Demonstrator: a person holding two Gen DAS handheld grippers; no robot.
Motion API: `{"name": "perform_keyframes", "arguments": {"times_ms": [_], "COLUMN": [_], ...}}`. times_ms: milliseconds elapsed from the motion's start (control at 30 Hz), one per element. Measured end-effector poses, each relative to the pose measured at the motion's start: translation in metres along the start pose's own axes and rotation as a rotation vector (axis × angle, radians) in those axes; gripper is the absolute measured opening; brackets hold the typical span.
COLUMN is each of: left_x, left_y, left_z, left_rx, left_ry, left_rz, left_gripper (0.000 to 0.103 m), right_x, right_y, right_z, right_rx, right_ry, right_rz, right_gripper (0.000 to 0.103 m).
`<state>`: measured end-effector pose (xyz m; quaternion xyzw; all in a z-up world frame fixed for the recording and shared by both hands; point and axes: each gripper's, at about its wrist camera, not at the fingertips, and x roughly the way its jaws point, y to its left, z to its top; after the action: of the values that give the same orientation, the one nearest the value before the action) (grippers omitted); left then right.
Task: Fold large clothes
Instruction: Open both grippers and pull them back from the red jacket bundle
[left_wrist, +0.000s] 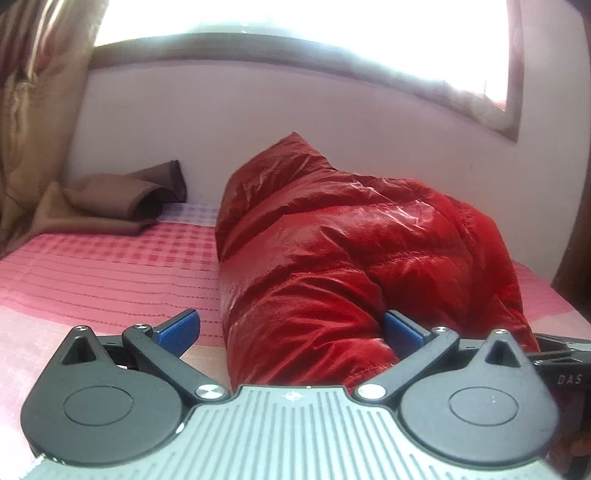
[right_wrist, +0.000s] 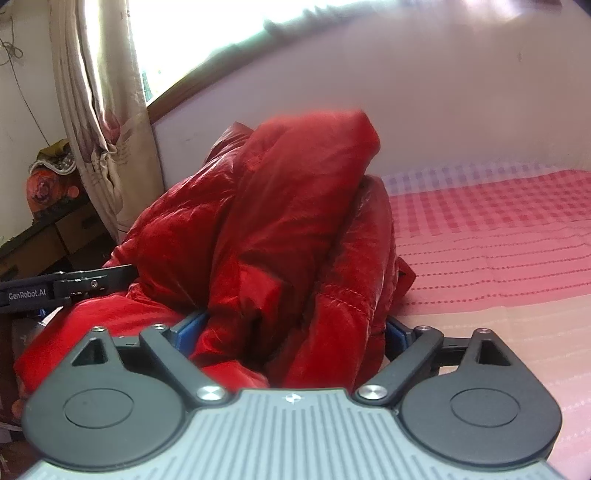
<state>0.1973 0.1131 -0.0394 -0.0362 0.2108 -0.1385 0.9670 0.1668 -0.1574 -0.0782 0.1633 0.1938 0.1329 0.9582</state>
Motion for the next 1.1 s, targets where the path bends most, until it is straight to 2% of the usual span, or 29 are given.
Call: {"name": "perform_keyframes", "arguments": {"times_ms": [267, 400, 533, 700, 800, 867, 1100], "left_x": [-0.023, -0.037, -0.051, -0.067, -0.082, -0.09, -0.114], "left_y": [-0.021, -0.021, -0.017, -0.013, -0.015, -0.019, -0.033], "left_z": [-0.007, -0.008, -0.007, -0.003, -0.004, -0.004, -0.003], "left_rx": [0.076, 0.055, 0.023, 0.004, -0.002, 0.007, 0.036], "left_ry": [-0.09, -0.161, -0.198, -0.18, -0.221, -0.226, -0.202], "left_rz": [0.158, 0.23, 0.297, 0.364, 0.425, 0.437, 0.373], "left_gripper": [0.103, 0.103, 0.103, 0.103, 0.103, 0.103, 0.103], "right_x": [-0.007, -0.011, -0.016, -0.029, -0.041, -0.05, -0.076], "right_y": [0.014, 0.02, 0.027, 0.036, 0.043, 0.05, 0.068], "right_z": [0.001, 0.001, 0.001, 0.001, 0.003, 0.003, 0.008], "right_rx": [-0.038, -0.051, -0.06, -0.092, -0.103, -0.122, -0.141], "right_ry": [-0.009, -0.017, -0.023, -0.045, -0.07, -0.092, -0.127], "right_rz": [-0.062, -0.089, -0.117, -0.153, -0.18, -0.214, -0.31], "right_gripper": [0.099, 0.099, 0.1, 0.1, 0.1, 0.1, 0.103]}}
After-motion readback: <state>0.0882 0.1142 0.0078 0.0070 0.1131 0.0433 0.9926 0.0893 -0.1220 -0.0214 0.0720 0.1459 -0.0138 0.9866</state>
